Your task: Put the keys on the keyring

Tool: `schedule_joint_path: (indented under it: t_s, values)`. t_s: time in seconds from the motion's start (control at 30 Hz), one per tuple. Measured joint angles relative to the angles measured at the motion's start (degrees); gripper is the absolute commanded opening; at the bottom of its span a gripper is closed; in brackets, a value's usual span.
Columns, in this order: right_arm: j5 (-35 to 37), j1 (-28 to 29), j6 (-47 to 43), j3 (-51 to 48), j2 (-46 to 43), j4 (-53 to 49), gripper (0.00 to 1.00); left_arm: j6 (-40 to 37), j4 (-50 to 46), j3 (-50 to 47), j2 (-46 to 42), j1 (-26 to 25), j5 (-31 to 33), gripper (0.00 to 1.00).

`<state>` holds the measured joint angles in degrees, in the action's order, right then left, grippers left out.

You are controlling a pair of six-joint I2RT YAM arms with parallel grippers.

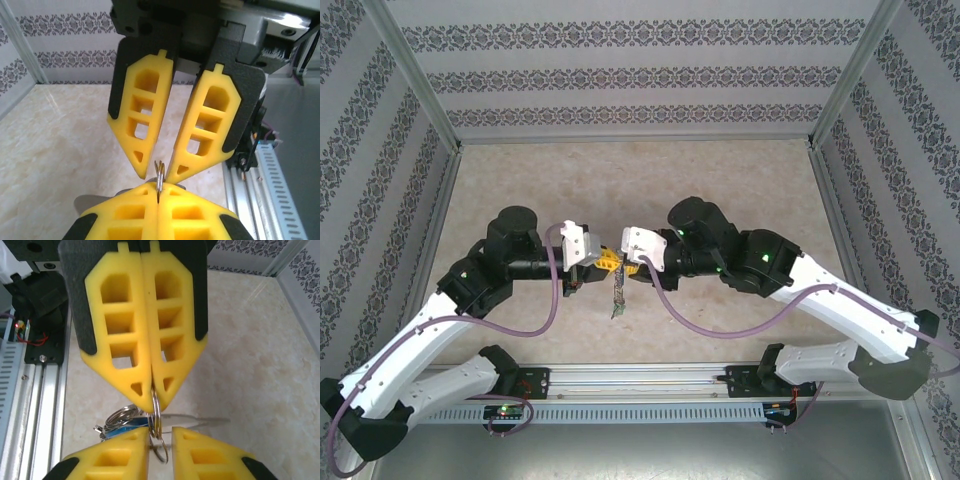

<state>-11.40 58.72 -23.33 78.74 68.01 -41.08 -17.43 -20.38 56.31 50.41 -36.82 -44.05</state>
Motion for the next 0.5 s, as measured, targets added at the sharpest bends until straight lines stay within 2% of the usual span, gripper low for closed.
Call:
schedule_joint_path:
  t_s: [0.23,0.37,0.5]
  values:
    - [-1.22,0.00,2.58,-5.14,-4.59,6.60,0.18,14.29,18.64,-7.82,-1.88,0.00,-3.89,0.00]
    - [-1.81,-0.11,3.08,-5.90,-5.62,8.57,0.19,17.20,21.75,-8.33,-1.90,0.02,-4.28,0.00]
    - [-2.58,-0.09,3.93,-6.49,-6.14,9.51,0.00,17.51,22.12,-8.33,-1.97,0.07,-4.50,0.00]
